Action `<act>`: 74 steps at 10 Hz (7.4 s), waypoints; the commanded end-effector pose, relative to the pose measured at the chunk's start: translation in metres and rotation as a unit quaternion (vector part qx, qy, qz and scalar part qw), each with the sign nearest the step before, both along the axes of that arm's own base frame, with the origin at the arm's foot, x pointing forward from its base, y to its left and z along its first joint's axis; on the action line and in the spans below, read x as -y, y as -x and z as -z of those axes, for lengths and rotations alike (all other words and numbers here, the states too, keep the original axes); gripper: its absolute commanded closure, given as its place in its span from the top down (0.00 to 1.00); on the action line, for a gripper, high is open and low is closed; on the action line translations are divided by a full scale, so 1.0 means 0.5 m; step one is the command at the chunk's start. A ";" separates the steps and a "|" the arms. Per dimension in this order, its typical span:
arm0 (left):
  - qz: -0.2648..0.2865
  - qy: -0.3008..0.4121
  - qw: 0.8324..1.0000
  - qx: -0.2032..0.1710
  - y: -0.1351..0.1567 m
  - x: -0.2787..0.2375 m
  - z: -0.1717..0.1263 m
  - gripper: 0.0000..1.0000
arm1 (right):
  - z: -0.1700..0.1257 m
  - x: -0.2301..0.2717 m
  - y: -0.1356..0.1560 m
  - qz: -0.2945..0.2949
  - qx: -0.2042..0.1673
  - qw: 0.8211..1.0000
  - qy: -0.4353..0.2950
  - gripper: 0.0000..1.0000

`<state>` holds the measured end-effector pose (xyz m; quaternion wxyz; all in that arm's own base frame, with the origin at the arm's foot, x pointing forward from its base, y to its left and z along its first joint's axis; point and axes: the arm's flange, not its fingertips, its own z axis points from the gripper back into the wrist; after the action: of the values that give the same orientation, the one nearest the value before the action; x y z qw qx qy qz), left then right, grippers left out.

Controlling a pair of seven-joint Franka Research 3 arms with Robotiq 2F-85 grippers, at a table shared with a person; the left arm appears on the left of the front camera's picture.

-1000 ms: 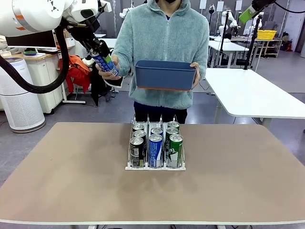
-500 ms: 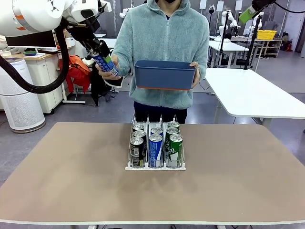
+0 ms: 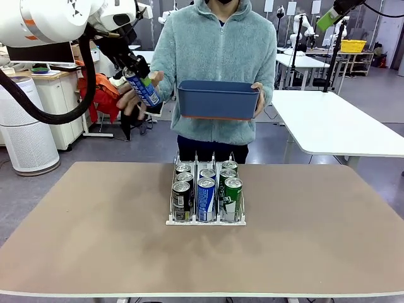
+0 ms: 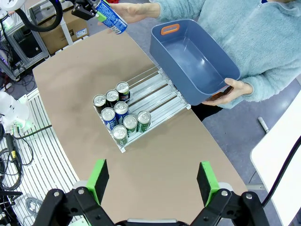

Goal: Fill the beverage cans into the dispenser.
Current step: Place the picked Ionic drink in the line of the Automatic Can Dispenser with the same cans.

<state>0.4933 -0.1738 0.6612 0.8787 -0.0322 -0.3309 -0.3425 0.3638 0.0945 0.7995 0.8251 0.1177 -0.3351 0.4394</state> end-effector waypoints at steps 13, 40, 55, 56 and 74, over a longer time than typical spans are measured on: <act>0.020 -0.036 0.996 -0.085 0.136 0.158 0.076 0.57 | 0.002 -0.006 0.003 0.004 -0.001 1.000 -0.006 1.00; -0.077 -0.074 0.985 -0.133 0.381 0.542 0.257 0.57 | 0.002 -0.006 0.003 0.004 -0.001 1.000 -0.006 1.00; -0.074 -0.122 0.980 -0.141 0.388 0.509 0.356 0.57 | 0.002 -0.006 0.003 0.004 -0.001 1.000 -0.006 1.00; -0.078 -0.113 0.982 -0.129 0.381 0.500 0.364 0.57 | 0.002 -0.006 0.003 0.004 -0.001 1.000 -0.006 1.00; -0.075 -0.077 0.987 -0.122 0.169 0.393 0.476 0.57 | 0.002 -0.006 0.003 0.004 -0.001 1.000 -0.006 1.00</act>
<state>0.3920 -0.3797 0.4257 0.9400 -0.0014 -0.1744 -0.2932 0.3638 0.0949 0.7994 0.8250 0.1179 -0.3349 0.4398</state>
